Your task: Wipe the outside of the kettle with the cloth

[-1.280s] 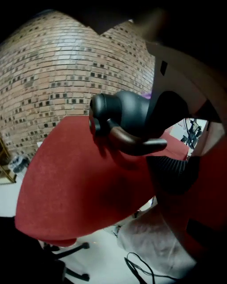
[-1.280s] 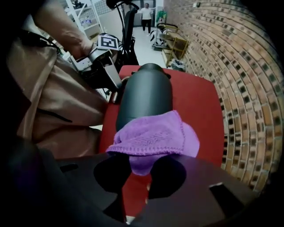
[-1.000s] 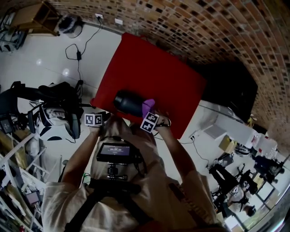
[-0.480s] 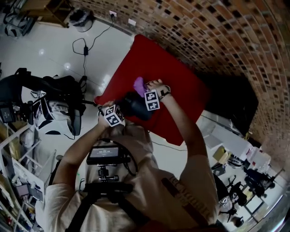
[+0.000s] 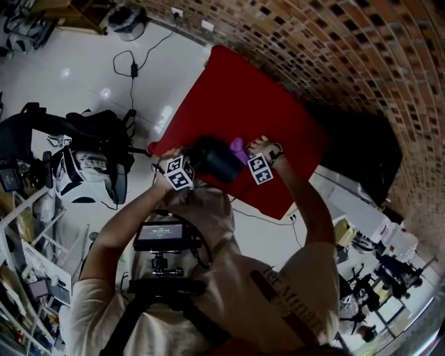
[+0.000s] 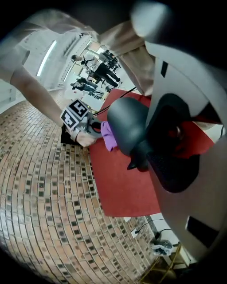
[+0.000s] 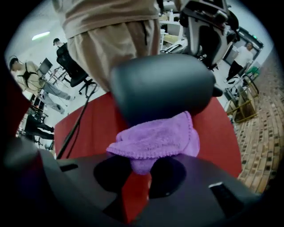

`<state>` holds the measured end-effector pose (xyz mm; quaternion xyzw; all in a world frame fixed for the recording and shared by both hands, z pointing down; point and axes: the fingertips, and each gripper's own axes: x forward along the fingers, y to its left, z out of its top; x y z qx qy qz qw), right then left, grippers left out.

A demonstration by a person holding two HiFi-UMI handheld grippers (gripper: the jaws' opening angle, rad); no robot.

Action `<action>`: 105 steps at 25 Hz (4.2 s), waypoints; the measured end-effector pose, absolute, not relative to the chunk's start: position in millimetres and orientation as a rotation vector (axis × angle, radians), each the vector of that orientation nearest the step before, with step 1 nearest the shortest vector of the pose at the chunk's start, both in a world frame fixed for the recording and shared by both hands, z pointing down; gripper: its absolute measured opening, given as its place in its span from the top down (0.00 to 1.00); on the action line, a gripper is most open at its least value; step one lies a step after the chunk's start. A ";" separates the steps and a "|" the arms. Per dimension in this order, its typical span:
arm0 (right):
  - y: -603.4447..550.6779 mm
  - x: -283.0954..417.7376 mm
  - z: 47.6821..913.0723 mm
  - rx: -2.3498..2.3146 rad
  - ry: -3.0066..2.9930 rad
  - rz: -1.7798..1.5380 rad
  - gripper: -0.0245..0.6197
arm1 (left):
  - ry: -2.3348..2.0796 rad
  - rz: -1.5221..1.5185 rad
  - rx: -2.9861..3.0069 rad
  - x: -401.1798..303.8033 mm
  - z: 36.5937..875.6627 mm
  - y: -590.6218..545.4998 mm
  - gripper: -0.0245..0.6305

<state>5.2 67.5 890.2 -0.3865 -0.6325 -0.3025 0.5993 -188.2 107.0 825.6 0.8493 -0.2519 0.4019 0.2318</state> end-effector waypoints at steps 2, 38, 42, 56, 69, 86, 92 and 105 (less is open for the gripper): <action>75.3 31.6 879.5 -0.836 -1.468 -0.632 0.80 | -0.700 1.087 2.330 -188.6 824.7 106.5 0.76; 68.2 -119.4 809.9 -0.380 -1.267 -0.758 0.80 | -0.840 0.886 2.228 -197.2 827.3 92.4 0.86; 91.1 -83.9 812.5 -0.440 -1.134 -0.787 0.80 | -0.832 0.868 2.222 -197.1 829.8 92.3 0.88; 225.2 -101.5 762.9 0.179 -1.852 1.384 0.80 | -0.817 0.857 2.243 -201.8 820.8 87.5 0.88; 182.1 -60.8 832.3 0.960 -1.690 2.214 0.80 | -0.762 0.923 2.330 -194.3 817.2 85.3 0.88; 216.1 -167.2 854.0 0.618 -1.795 1.947 0.80 | -0.764 0.974 2.316 -201.9 817.0 99.3 0.88; 195.6 -56.9 877.6 0.990 -1.722 2.031 0.80 | -0.772 0.992 2.351 -205.7 819.3 98.2 0.89; 117.0 -1.0 854.3 0.522 -2.047 0.557 0.80 | -0.662 1.033 2.330 -190.1 811.7 114.9 0.89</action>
